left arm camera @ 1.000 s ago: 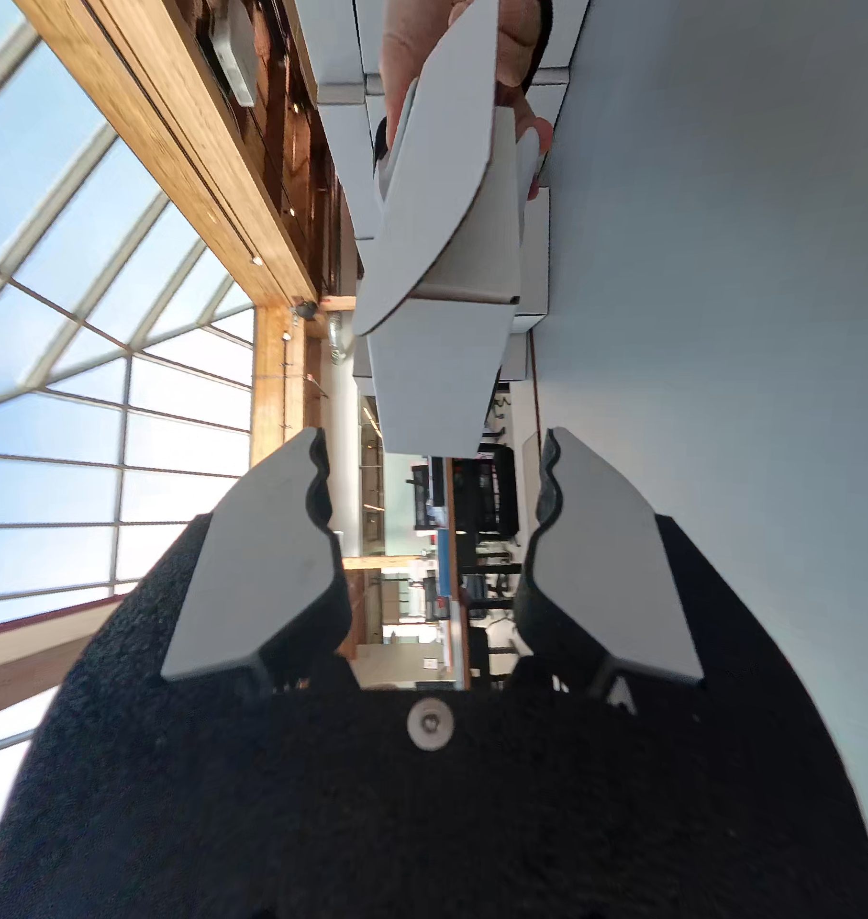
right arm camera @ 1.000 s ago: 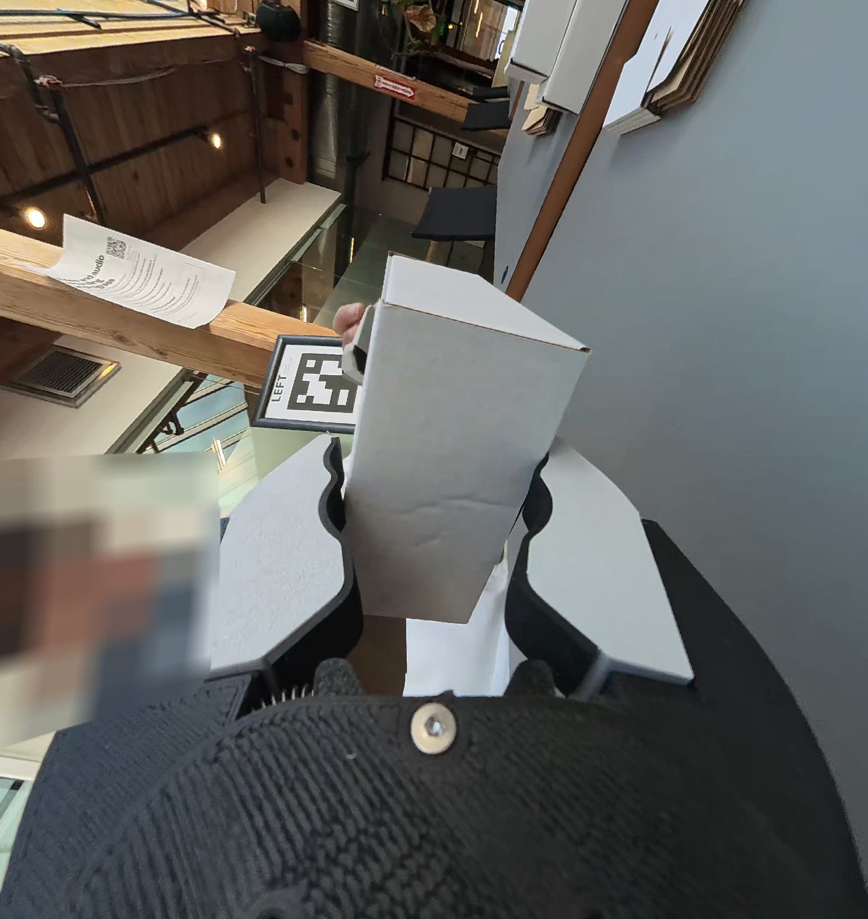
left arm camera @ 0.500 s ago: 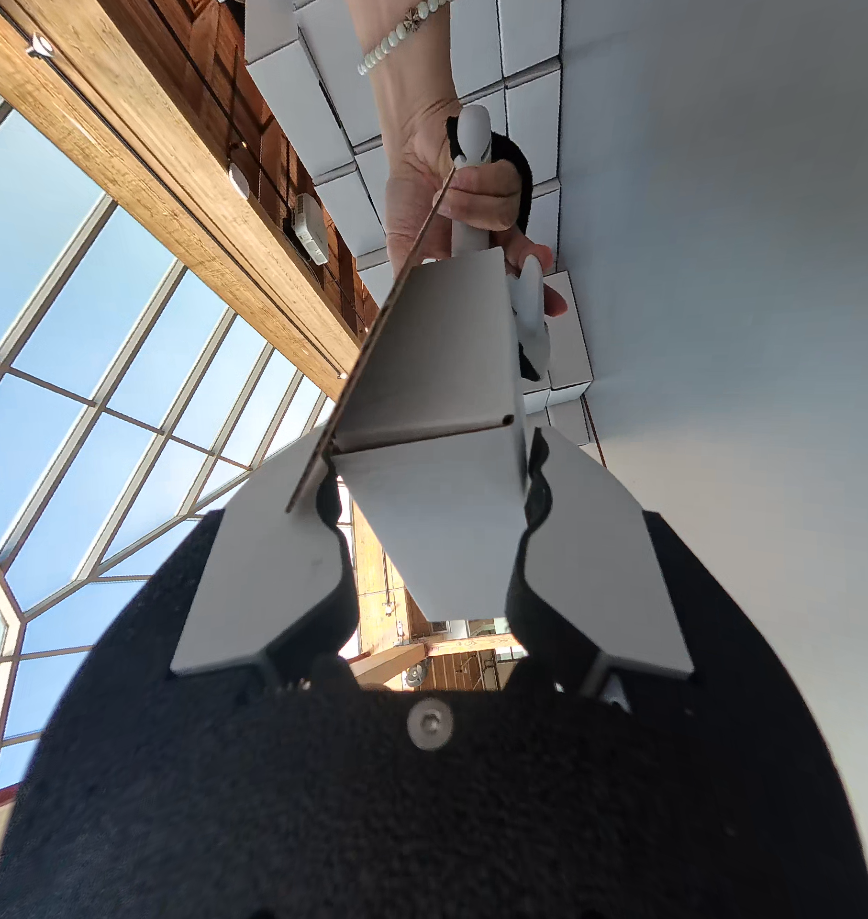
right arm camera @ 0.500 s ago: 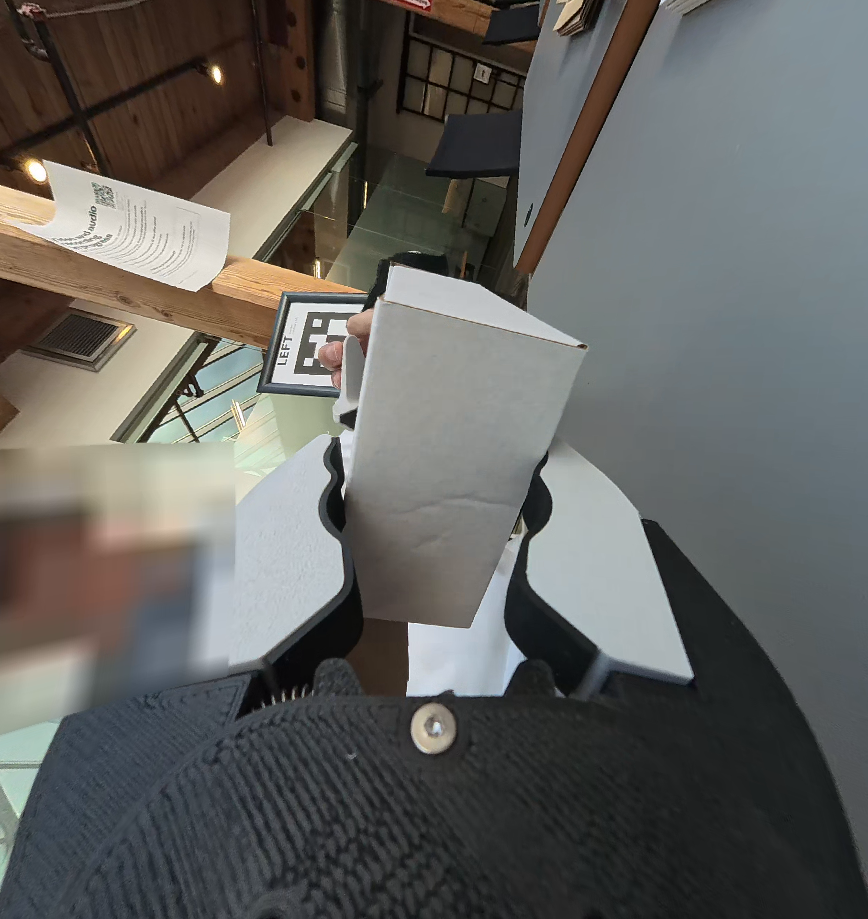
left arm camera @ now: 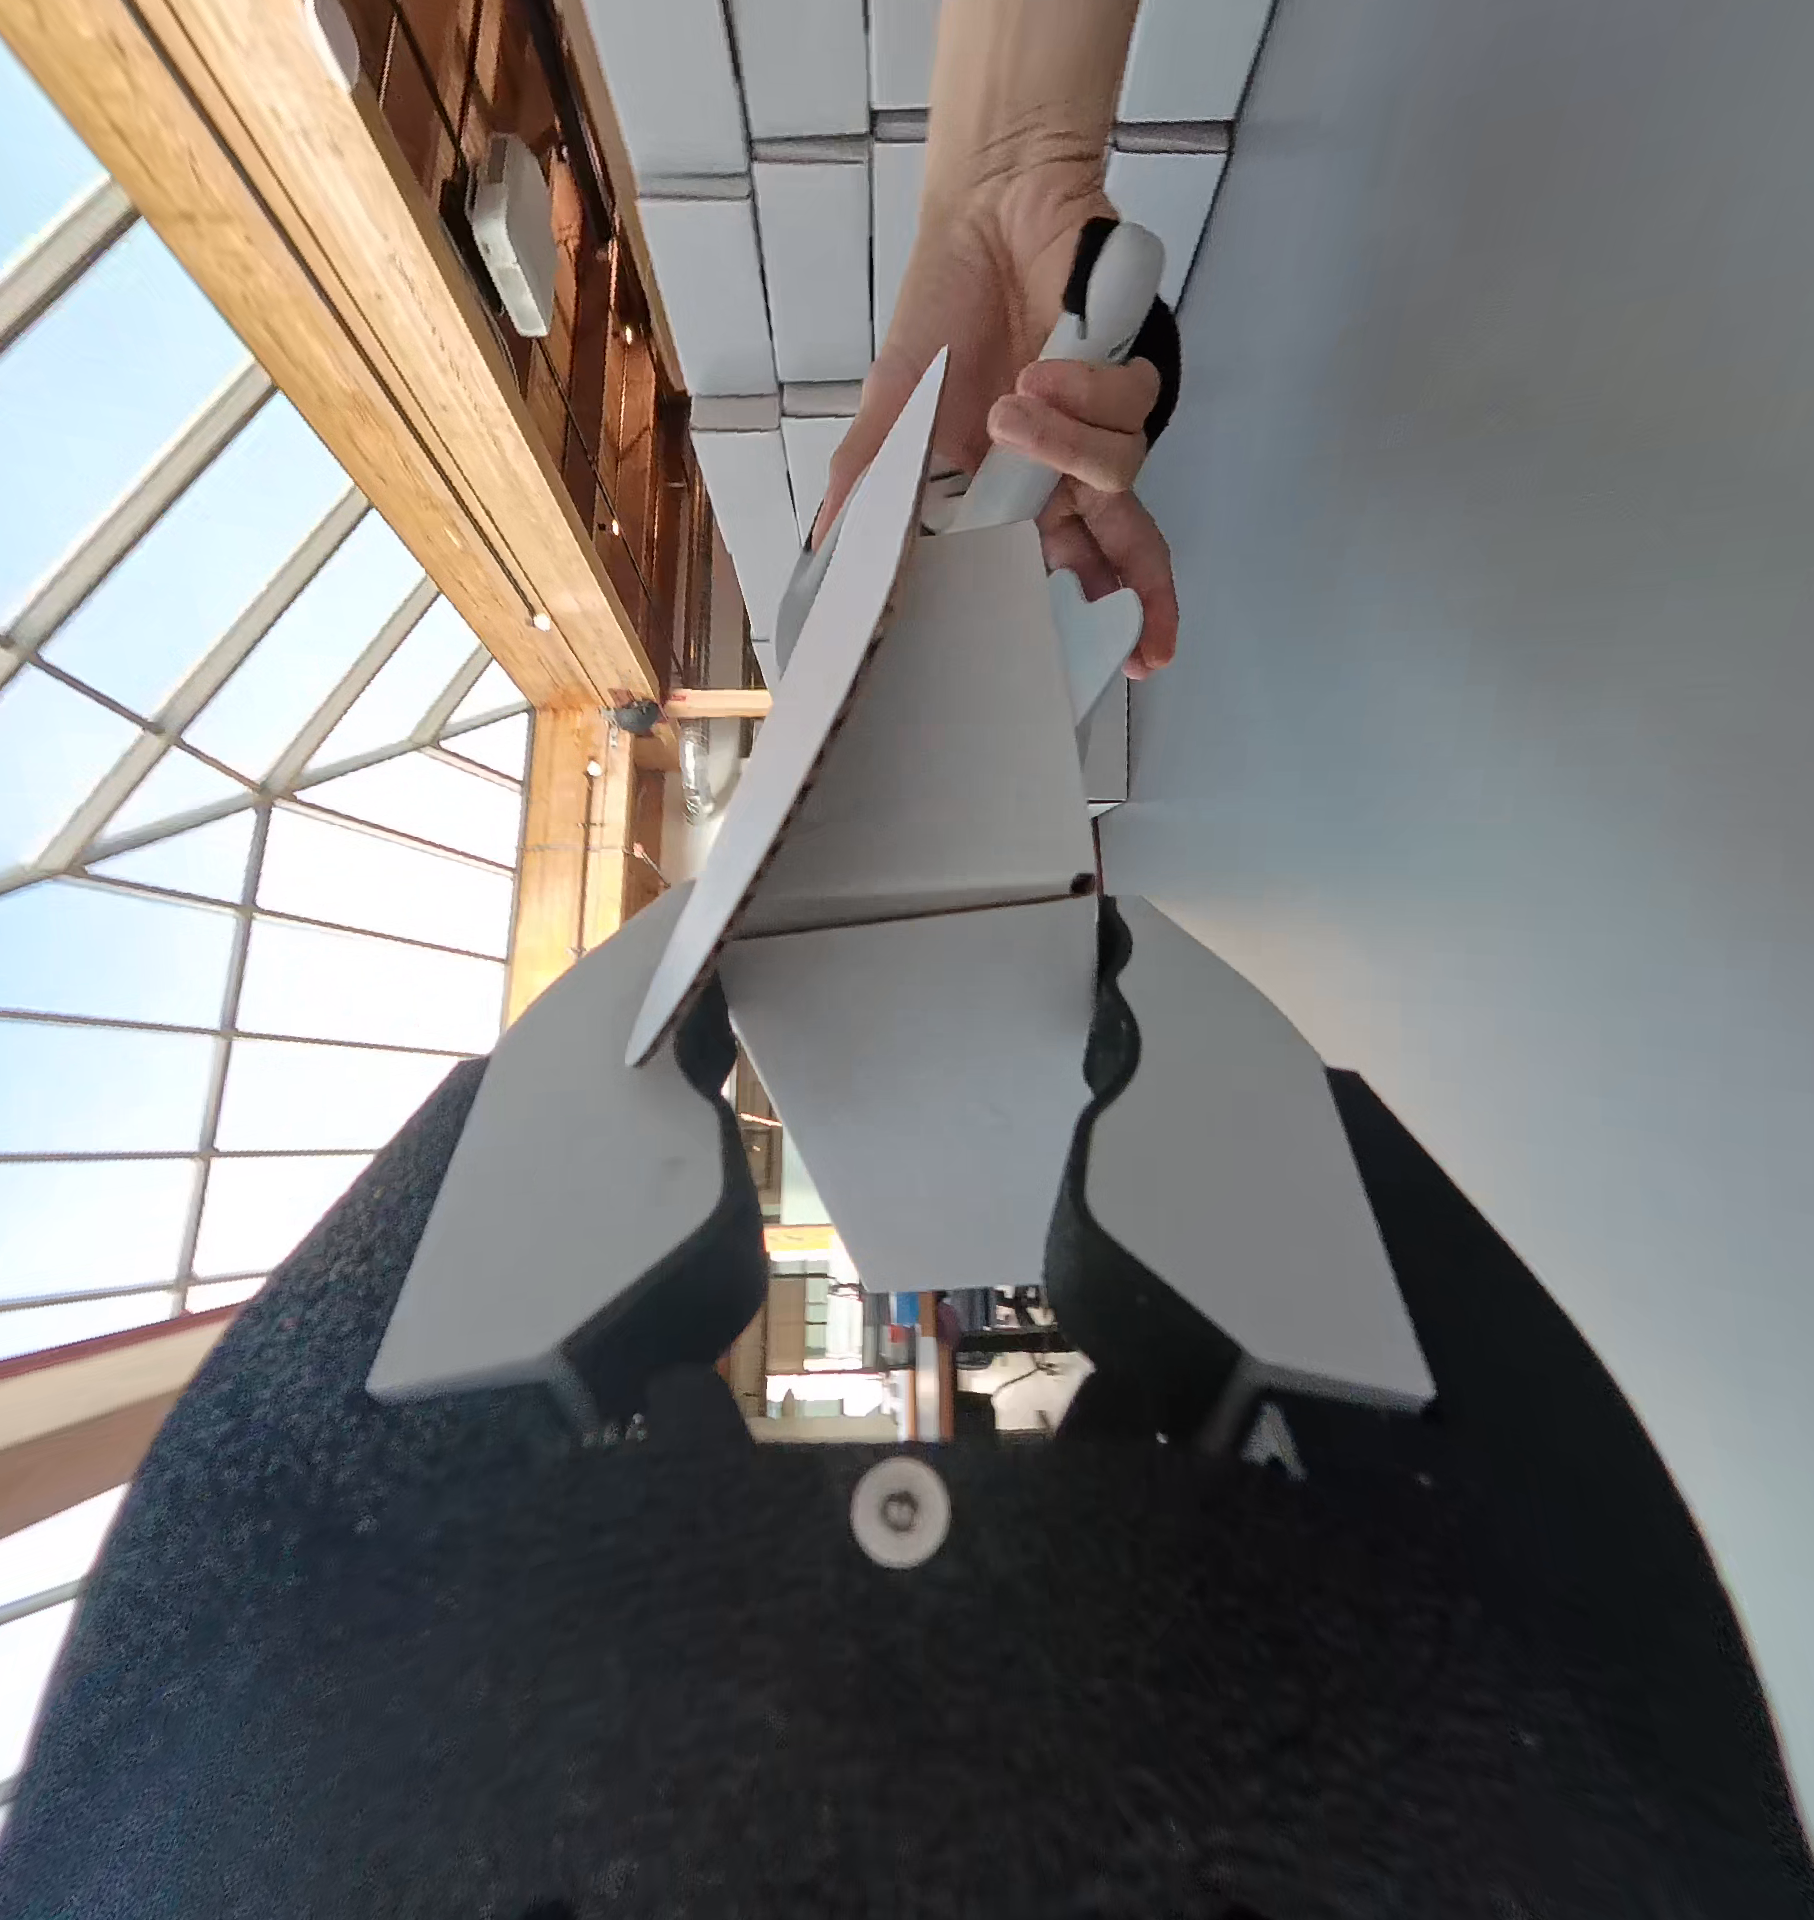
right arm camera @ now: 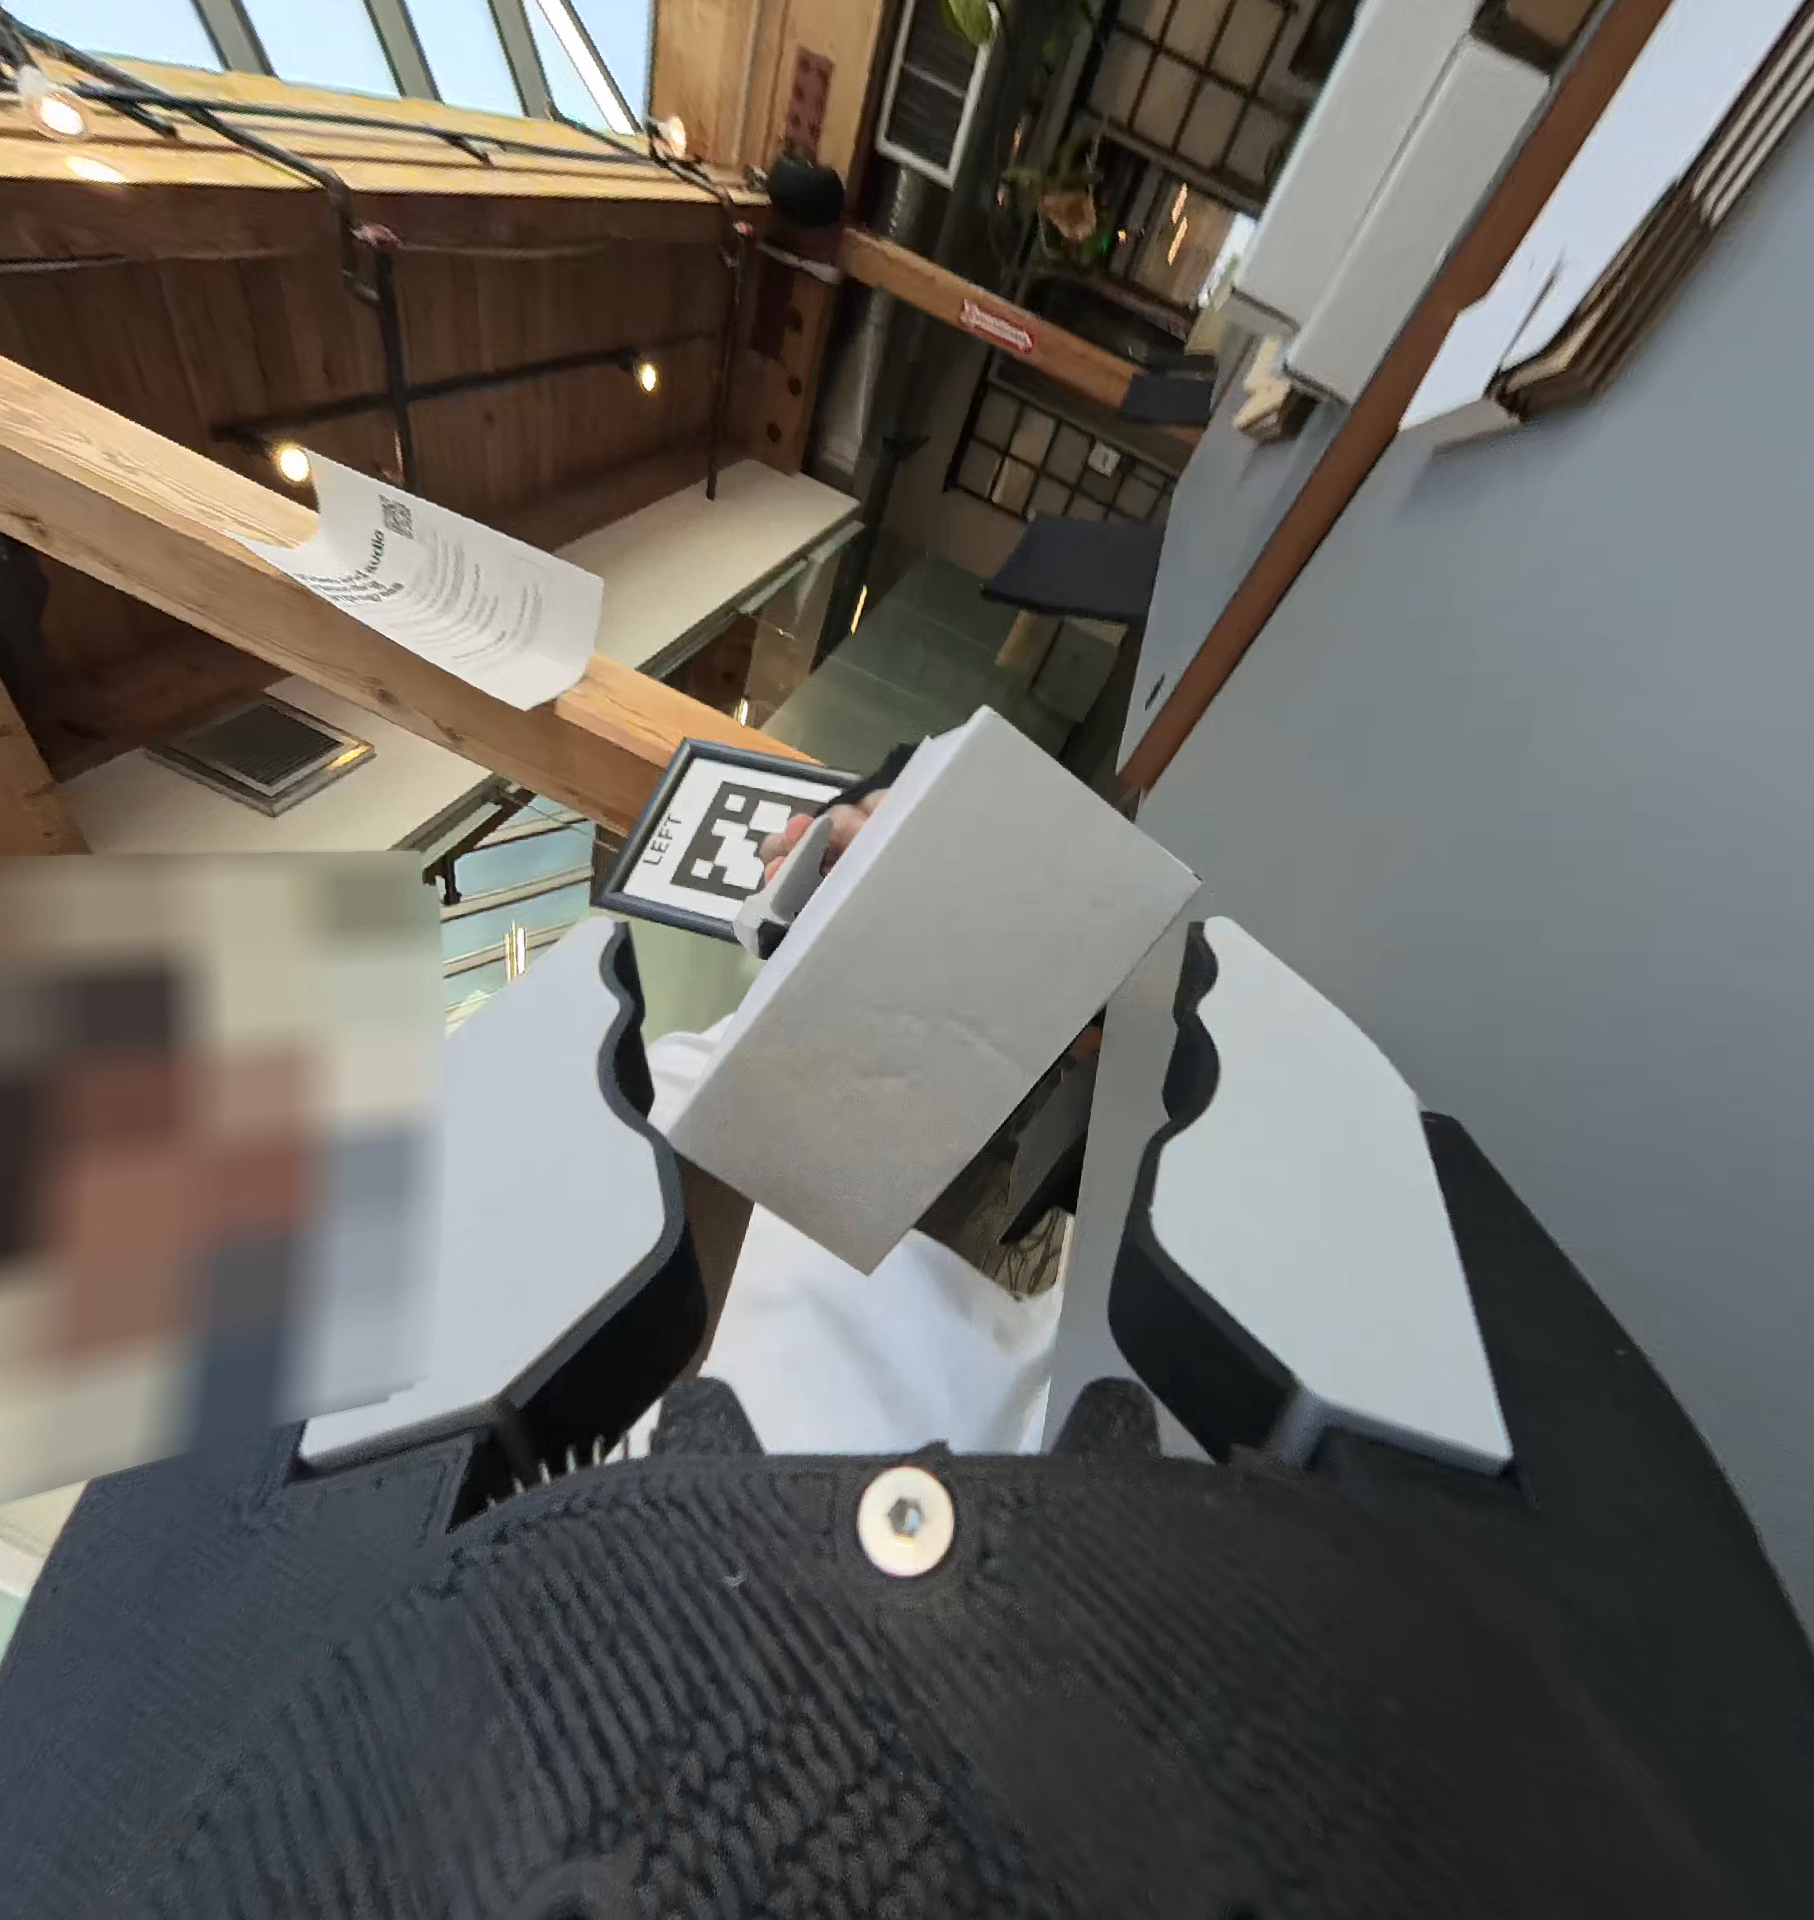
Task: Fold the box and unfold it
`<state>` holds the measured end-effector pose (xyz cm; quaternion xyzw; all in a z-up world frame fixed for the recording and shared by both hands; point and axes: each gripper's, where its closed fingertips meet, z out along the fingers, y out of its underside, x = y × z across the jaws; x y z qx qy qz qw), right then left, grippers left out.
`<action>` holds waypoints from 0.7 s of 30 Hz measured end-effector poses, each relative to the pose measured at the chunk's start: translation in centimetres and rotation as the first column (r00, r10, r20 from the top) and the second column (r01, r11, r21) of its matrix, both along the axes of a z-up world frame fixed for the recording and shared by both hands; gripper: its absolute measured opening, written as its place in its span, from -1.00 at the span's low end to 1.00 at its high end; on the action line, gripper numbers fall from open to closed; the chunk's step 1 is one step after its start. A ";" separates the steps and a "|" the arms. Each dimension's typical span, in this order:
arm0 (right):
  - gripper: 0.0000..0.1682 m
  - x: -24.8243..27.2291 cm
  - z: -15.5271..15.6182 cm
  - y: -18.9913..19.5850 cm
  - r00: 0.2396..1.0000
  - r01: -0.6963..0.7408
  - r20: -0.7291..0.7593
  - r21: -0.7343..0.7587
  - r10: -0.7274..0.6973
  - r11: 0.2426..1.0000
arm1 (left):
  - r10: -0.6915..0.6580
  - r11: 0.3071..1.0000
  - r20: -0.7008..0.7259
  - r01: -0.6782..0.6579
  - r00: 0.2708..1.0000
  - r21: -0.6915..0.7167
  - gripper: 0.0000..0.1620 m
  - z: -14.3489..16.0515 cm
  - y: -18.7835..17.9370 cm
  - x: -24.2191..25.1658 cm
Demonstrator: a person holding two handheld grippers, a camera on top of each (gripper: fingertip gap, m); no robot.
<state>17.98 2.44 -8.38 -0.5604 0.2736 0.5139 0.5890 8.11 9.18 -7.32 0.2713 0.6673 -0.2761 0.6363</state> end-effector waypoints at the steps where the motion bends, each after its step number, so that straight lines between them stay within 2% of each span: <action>1: 0.24 0.9 0.8 -0.9 0.998 0.064 0.013 0.030 -0.064 0.998 | 0.014 0.998 -0.053 -0.017 0.998 -0.057 -0.19 0.7 0.5 0.2; 3: 0.26 2.3 1.6 -2.4 0.983 0.165 0.072 0.034 -0.167 0.986 | 0.023 0.981 -0.159 -0.053 0.987 -0.187 -0.19 2.3 1.6 0.7; 5: 0.28 2.9 2.2 -3.6 0.948 0.252 0.194 0.023 -0.252 0.967 | -0.010 0.941 -0.310 -0.096 0.951 -0.324 -0.18 3.3 2.7 1.5; 9: 0.20 3.0 2.8 -4.8 0.822 0.374 0.461 0.007 -0.335 0.927 | -0.209 0.820 -0.572 -0.177 0.793 -0.545 -0.18 3.7 3.9 2.7; 11: 0.12 2.8 2.1 -4.7 0.720 0.429 0.612 -0.020 -0.328 0.903 | -0.305 0.774 -0.632 -0.202 0.712 -0.600 -0.18 2.9 4.0 3.1; 14: -0.06 1.9 1.0 -4.5 0.539 0.470 0.803 -0.036 -0.254 0.882 | -0.376 0.752 -0.697 -0.239 0.611 -0.615 -0.18 0.2 4.0 3.7; 18: -0.23 1.0 -0.6 -4.1 0.306 0.495 0.943 -0.039 -0.131 0.868 | -0.401 0.785 -0.769 -0.246 0.498 -0.569 -0.18 -3.8 3.5 3.6; 21: -0.38 -0.1 -1.0 -3.7 0.109 0.474 0.991 0.022 -0.083 0.880 | -0.407 0.806 -0.801 -0.240 0.439 -0.541 -0.18 -5.8 3.1 3.4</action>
